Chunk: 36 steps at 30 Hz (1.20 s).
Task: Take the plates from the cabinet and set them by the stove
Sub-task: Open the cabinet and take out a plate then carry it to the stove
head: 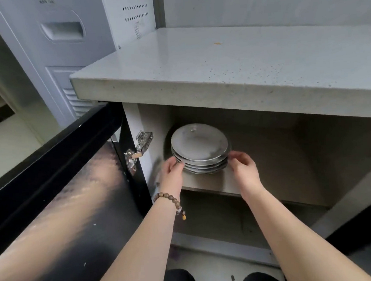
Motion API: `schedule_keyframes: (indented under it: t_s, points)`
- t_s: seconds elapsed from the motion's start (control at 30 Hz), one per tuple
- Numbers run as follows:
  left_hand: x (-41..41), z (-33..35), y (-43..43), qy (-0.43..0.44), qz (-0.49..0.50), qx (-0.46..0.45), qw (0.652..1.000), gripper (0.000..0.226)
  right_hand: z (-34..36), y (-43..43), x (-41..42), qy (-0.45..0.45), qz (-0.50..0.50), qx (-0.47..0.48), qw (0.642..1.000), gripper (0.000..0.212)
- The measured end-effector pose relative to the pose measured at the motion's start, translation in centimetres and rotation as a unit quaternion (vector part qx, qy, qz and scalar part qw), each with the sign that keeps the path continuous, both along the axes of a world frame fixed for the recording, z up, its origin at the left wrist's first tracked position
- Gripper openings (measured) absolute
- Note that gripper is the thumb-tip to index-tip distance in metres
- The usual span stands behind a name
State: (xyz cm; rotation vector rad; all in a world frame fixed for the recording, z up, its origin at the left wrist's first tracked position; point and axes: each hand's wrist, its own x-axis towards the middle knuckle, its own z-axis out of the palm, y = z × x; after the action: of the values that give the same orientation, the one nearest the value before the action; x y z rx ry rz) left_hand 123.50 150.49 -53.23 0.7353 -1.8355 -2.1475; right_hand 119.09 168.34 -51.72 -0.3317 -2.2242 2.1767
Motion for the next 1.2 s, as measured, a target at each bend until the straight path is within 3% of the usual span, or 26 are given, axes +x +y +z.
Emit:
schedule_keyframes:
  t_s: [0.1,0.2,0.3,0.43,0.63,0.8,1.03,1.2]
  points:
    - [-2.7,-0.4,-0.3,-0.006,-0.003,-0.005,1.0,0.059,-0.1,-0.4,-2.9,0.01,0.021,0.039,0.999,0.024]
    - [-4.4,-0.5,-0.3,-0.014,-0.004,-0.022,1.0,0.061,-0.4,-0.7,-5.1,-0.008,0.046,0.081,0.996,0.039]
    - [-5.4,-0.5,-0.3,-0.027,0.0,-0.06,0.998,0.06,-0.7,-1.2,-6.6,-0.036,0.075,0.119,0.989,0.041]
    - [-6.1,-0.3,-0.1,-0.055,-0.001,-0.108,0.993,0.053,-0.7,-1.5,-7.2,-0.064,0.071,0.095,0.991,0.044]
    - [-5.8,0.5,1.0,-0.04,0.027,-0.09,0.995,0.046,-1.1,-2.1,-6.1,-0.053,0.027,0.033,0.998,0.047]
    - [-4.0,1.8,2.0,0.006,0.05,-0.08,0.995,0.054,-0.1,-2.2,-4.5,-0.021,0.005,-0.028,0.999,0.054]
    - [0.6,3.5,3.0,0.075,0.048,-0.02,0.996,0.06,1.5,-0.7,-0.4,0.019,-0.03,-0.031,0.999,0.021]
    - [4.6,3.6,3.5,0.058,0.029,0.064,0.996,0.059,1.5,0.9,3.1,-0.078,-0.06,-0.067,0.993,0.021]
